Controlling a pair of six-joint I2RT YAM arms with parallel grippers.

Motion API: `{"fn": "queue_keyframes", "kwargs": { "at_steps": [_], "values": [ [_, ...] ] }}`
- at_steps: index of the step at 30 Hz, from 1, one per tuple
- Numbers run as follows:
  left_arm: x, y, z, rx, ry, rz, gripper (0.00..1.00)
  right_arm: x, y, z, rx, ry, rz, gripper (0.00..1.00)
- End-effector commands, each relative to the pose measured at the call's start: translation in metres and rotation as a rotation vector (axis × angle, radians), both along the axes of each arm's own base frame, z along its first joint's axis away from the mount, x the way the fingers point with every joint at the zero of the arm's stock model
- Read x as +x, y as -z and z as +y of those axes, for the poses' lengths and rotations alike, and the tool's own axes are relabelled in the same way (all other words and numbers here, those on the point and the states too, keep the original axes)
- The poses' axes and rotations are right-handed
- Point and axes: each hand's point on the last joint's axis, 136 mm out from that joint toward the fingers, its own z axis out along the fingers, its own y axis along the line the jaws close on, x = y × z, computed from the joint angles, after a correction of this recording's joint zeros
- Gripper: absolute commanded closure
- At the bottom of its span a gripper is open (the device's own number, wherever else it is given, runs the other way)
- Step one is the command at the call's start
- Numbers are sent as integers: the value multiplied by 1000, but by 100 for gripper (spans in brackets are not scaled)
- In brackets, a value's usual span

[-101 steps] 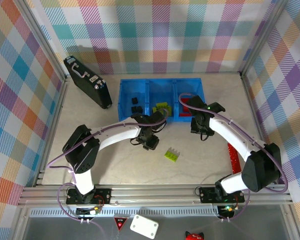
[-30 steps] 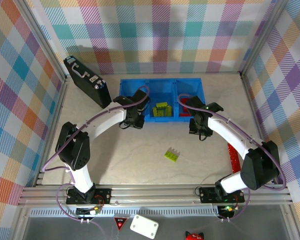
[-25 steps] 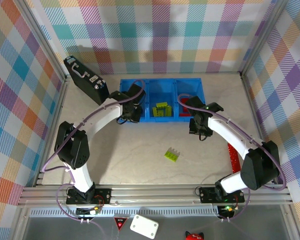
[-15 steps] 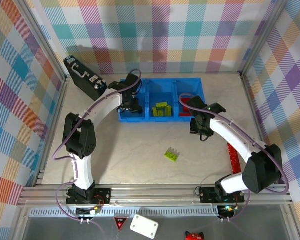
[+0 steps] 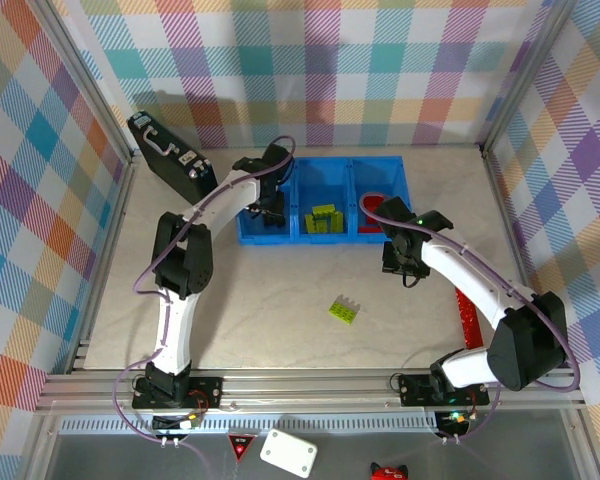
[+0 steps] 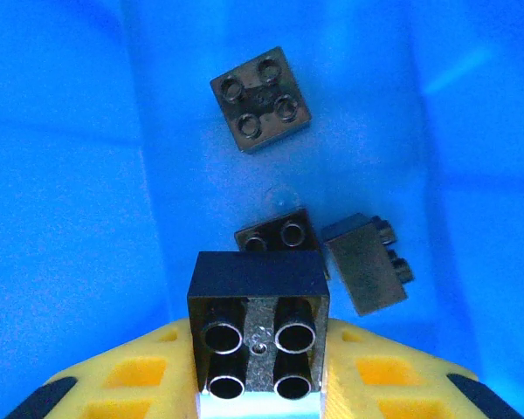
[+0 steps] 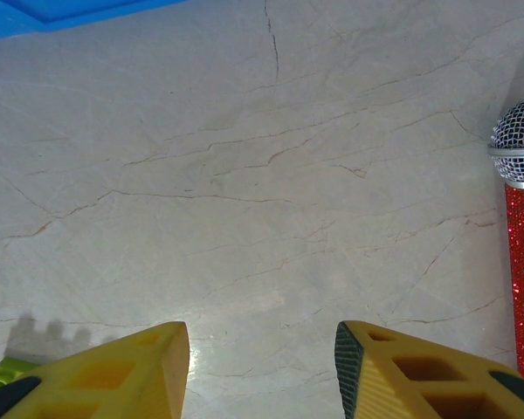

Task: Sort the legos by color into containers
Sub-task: Place the lego in the container.

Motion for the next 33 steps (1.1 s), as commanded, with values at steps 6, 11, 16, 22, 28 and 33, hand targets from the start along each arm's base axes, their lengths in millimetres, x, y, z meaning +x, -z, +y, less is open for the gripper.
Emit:
{"fn": "queue_keyframes", "kwargs": {
  "at_steps": [6, 11, 16, 22, 28, 33],
  "values": [
    [0, 18, 22, 109, -14, 48, 68, -3, 0, -6, -11, 22, 9, 51],
    [-2, 28, 26, 120, -18, 72, 67, -3, 2, -5, -12, 18, 15, 51],
    [-4, 31, 28, 126, -22, 79, 63, -3, 2, -4, -8, 17, 18, 51],
    [-6, 31, 25, 101, -14, 84, 60, -2, 1, -2, 2, 16, 17, 51],
    [-7, 26, 22, 82, -10, 77, 57, -4, 2, 0, 17, 15, 21, 51],
    [-7, 18, 20, 58, -8, 63, 56, -4, 0, 3, 34, 5, 19, 51]
  ]
}}
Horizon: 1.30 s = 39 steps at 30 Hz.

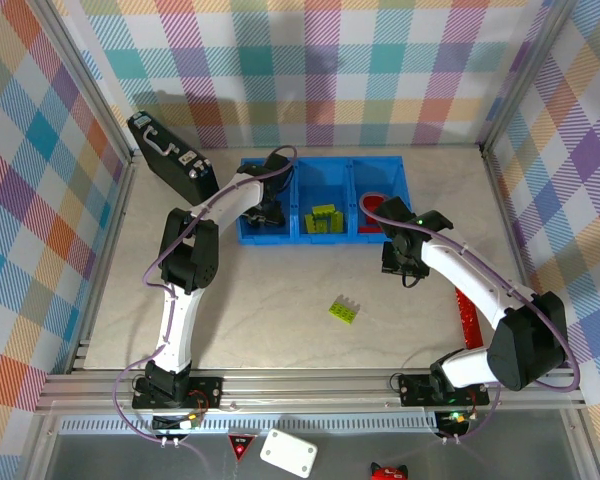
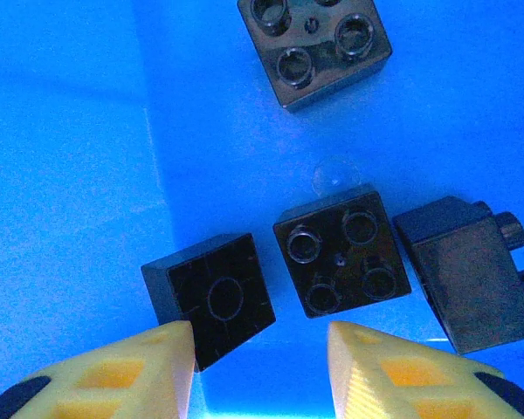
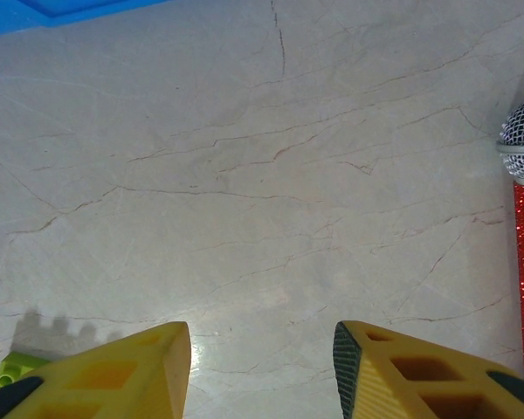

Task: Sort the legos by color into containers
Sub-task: Place the lego in the container, then pick up the lego from the bottom-center of the table.

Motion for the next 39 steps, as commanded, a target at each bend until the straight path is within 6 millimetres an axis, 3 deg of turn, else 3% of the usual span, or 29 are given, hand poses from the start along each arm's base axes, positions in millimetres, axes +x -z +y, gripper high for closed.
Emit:
{"fn": "queue_keyframes", "kwargs": {
  "at_steps": [1, 11, 22, 31, 39],
  "values": [
    [-3, -17, 2, -30, 6, -15, 56, -3, -1, 1, 25, 3, 10, 52],
    [-17, -43, -10, -171, -17, -48, 57, -13, 4, 39, 193, -186, 84, 51],
    [-51, -79, -23, -383, -53, -95, 58, -35, 18, 76, 284, -374, 150, 51],
    [-82, -102, -18, -482, -73, -146, 57, -55, 50, 100, 196, -583, 229, 50],
    [-104, -109, -8, -507, -90, -177, 57, -67, 77, 117, 70, -734, 300, 48]
  ]
}}
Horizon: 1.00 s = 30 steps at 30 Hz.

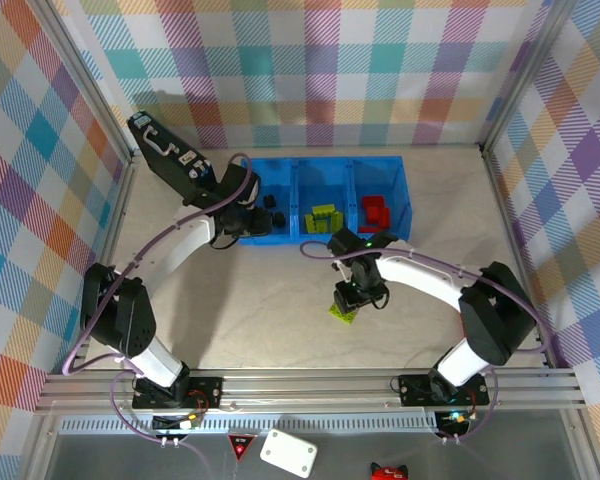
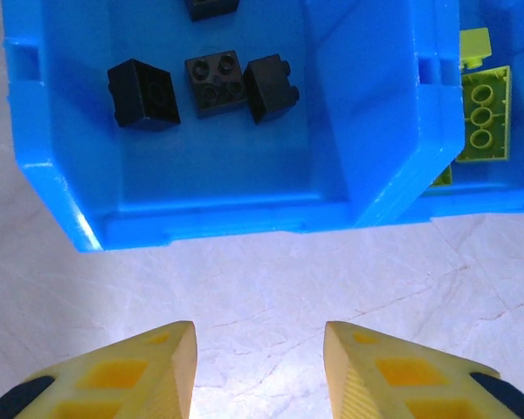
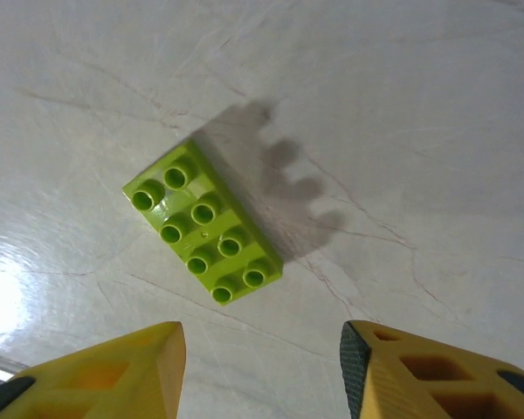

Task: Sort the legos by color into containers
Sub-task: Pick up the lego from the bottom-center of the table.

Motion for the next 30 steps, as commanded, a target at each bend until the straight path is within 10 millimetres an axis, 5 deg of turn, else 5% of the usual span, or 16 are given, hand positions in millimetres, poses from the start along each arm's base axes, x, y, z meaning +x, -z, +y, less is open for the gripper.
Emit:
{"fn": "queue_keyframes", "kwargs": {
  "at_steps": [1, 30],
  "values": [
    [-5, -10, 5, -32, -28, -24, 57, 0, 6, 5, -45, -80, -10, 47],
    [-22, -19, 20, -2, -46, -42, 57, -8, 37, 23, -124, -181, 25, 48]
  ]
}}
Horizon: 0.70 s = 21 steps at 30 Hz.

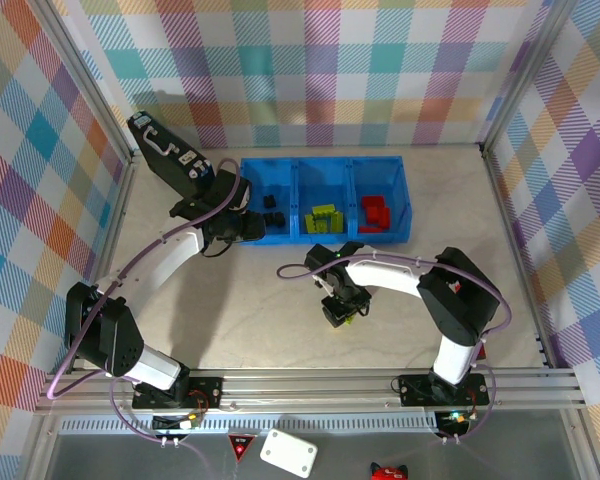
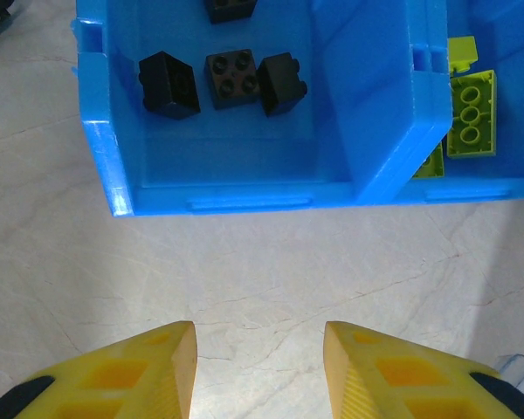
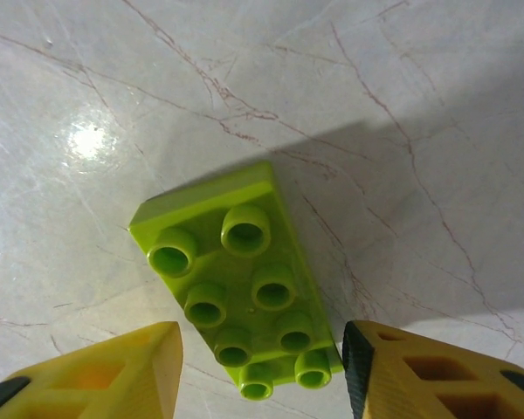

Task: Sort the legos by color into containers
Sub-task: Pick up the lego from the bottom-center of the table.

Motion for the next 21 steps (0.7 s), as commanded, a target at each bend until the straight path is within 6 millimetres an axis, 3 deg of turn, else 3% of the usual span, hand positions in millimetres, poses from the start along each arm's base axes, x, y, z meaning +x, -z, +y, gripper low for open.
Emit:
{"fn": "queue_keyframes", "kwargs": {
  "at_steps": [1, 21],
  "values": [
    [-6, -4, 9, 7, -22, -2, 58, 2, 0, 6, -1, -13, -5, 48],
    [-5, -1, 11, 23, -19, -1, 58, 3, -2, 14, 1, -6, 4, 62]
  ]
}}
